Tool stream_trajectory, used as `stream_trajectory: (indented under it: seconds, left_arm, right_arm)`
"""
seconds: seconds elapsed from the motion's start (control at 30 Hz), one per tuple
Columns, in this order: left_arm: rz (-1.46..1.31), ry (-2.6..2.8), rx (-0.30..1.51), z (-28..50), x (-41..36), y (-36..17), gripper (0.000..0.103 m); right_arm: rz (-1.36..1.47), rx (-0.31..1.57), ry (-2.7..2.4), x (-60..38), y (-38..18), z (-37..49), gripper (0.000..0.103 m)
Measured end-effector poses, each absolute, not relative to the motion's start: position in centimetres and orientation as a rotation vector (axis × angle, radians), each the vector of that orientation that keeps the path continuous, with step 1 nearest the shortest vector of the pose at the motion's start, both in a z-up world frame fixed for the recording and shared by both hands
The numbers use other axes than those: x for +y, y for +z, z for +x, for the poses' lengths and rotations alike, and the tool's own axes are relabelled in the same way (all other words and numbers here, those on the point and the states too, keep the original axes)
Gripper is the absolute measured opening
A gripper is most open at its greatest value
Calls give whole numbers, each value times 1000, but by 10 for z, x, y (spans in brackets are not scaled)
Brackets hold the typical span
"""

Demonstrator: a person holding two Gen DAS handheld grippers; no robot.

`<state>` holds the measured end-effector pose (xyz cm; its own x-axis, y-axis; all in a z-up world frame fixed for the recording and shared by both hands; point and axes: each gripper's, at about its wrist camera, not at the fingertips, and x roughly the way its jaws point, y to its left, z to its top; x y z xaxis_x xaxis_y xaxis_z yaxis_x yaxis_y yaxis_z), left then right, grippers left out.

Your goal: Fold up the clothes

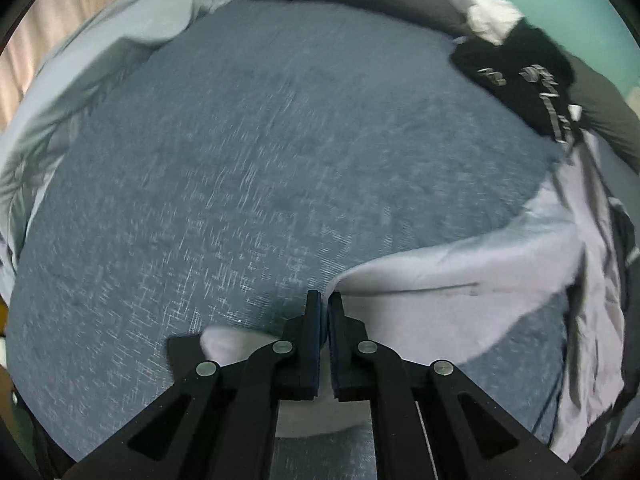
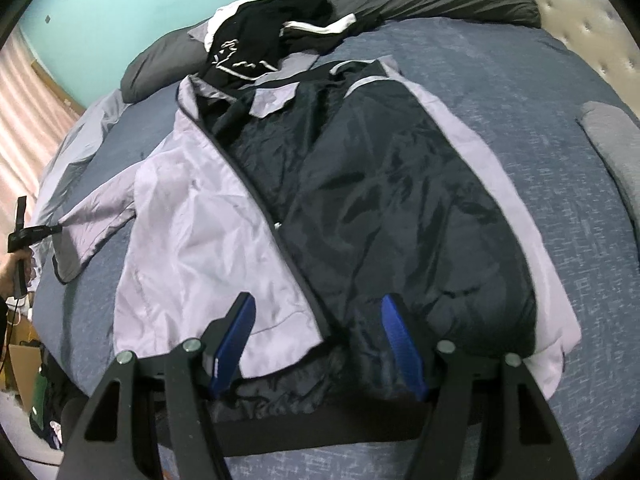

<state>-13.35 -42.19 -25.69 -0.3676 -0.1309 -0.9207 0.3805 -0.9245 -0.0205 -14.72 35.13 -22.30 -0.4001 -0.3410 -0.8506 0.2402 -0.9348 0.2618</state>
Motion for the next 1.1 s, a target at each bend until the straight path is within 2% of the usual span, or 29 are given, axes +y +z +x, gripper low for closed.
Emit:
stream_trajectory:
  seconds: [0.07,0.1,0.37,0.63,0.87,1.1]
  left_arm:
    - [1511,-2339,348,-129,-425,-254,27]
    - [1491,-2339,361,-125,-426,-249,39]
    - [1460,-2445,469,-89,-397,-218,45]
    - [1725,-2636,485,-56,-252,-229,48]
    - [1959,-2733,324,-25,-116,-245,50]
    - [2109,-2744,9,-4,-28,-268,52]
  right_arm:
    - [1484,-136,-2375,355,-224,-150,67]
    - [1483,-141,-2383,359,-224,-150,67]
    - [1447,-232,-2481,406,-202,-143,67]
    - [1393,-228,-2524,436,-182,-117,67]
    - [1375,-284,-2515,453,-179,-101,67]
    - [1346,-346,-2511,465,-174,-91,67]
